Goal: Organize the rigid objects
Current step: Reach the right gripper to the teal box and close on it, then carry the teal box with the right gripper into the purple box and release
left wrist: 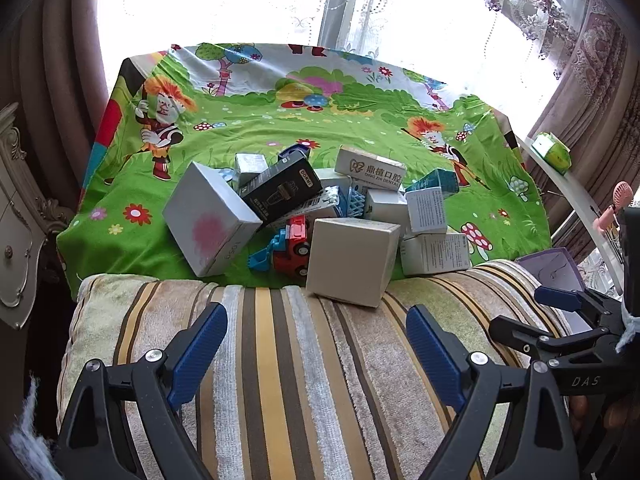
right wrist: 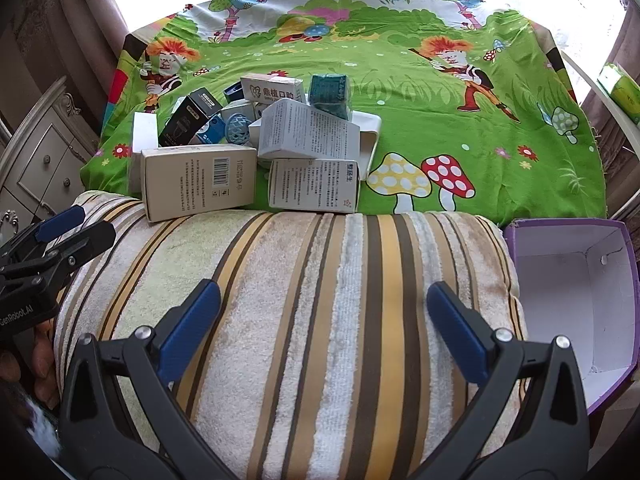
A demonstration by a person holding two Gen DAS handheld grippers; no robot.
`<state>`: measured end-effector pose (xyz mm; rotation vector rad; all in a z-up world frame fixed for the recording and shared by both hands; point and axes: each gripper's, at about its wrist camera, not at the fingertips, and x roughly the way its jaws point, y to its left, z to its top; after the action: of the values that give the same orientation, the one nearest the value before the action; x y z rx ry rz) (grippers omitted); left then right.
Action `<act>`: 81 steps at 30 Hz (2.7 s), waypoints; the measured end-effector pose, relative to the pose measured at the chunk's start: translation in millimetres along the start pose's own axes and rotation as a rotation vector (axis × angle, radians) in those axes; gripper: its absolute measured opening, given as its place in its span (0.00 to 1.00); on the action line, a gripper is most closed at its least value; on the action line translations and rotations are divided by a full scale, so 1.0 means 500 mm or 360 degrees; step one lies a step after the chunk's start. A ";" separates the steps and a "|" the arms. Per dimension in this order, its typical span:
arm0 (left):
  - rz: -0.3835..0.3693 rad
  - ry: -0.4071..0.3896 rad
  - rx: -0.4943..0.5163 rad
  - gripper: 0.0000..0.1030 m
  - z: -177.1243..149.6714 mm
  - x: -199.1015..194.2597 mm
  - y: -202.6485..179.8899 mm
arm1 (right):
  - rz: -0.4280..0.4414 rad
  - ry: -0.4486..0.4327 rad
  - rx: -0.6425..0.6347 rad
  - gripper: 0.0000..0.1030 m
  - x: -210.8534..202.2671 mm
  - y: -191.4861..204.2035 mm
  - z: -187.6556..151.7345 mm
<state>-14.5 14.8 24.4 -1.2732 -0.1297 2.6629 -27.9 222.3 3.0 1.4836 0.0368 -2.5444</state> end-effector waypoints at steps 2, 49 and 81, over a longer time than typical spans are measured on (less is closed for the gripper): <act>-0.0018 -0.0020 0.0024 0.89 0.017 -0.001 -0.009 | 0.0017 -0.0017 0.0030 1.00 -0.001 -0.012 0.012; -0.0498 0.0351 0.0094 0.69 0.178 0.202 -0.150 | 0.0308 -0.0053 0.0243 0.36 0.155 -0.107 0.239; -0.0510 0.0408 -0.0068 0.52 0.193 0.244 -0.143 | 0.0386 -0.0174 0.0492 0.36 0.090 -0.226 0.156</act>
<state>-155.3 110.1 3.6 -1.4556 -0.3245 2.2220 -136.9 316.8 -5.5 1.3442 -0.5408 -2.5061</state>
